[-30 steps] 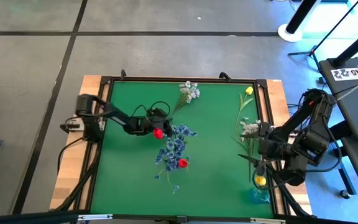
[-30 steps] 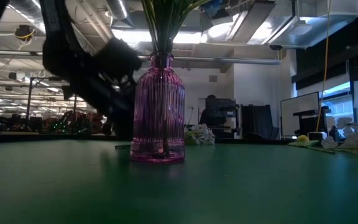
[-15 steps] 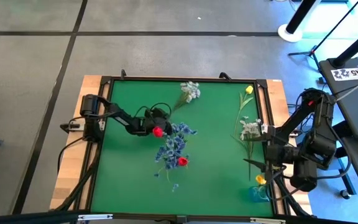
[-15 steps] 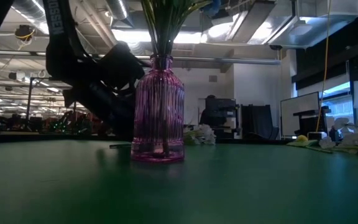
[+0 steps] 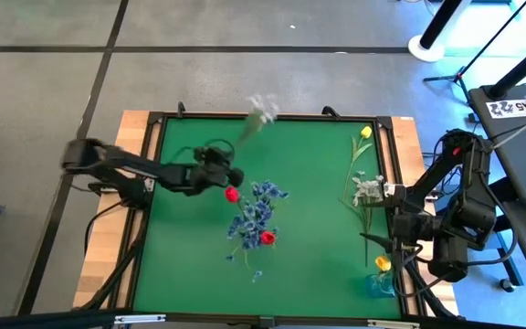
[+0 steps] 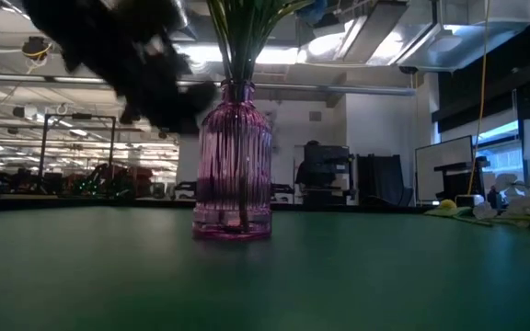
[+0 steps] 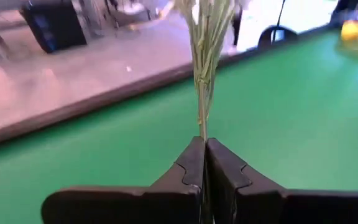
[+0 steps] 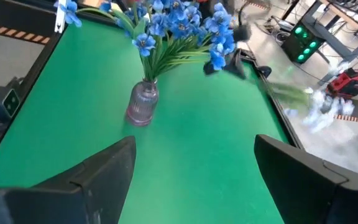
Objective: Sort flowers into vase by color
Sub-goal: Put the top white flowers into the blue vase
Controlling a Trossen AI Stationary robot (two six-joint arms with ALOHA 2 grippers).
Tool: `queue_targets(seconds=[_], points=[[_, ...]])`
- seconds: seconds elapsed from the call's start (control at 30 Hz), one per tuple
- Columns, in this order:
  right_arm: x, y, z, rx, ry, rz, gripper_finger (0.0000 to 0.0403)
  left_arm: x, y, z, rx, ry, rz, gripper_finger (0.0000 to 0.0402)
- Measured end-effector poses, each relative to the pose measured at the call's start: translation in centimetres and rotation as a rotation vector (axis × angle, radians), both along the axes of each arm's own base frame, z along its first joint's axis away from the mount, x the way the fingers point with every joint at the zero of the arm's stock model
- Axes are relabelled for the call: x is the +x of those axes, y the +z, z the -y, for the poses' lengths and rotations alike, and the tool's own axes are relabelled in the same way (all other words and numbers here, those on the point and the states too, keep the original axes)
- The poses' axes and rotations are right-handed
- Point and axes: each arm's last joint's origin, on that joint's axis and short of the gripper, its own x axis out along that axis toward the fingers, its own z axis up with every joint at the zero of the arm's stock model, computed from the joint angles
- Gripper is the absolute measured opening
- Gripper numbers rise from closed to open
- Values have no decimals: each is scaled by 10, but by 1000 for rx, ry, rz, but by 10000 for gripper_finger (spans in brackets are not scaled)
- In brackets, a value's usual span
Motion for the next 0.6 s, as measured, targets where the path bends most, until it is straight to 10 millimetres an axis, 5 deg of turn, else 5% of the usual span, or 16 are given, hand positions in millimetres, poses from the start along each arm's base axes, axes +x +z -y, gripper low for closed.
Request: queue_targets(seconds=[0.3,0.6], points=[[2,5,1,-14,-79,148,328,-69,131,38,189,-189,509,1],[5,12,-3,10,-158,315,328,-107,199,88,318,-617,905,0]])
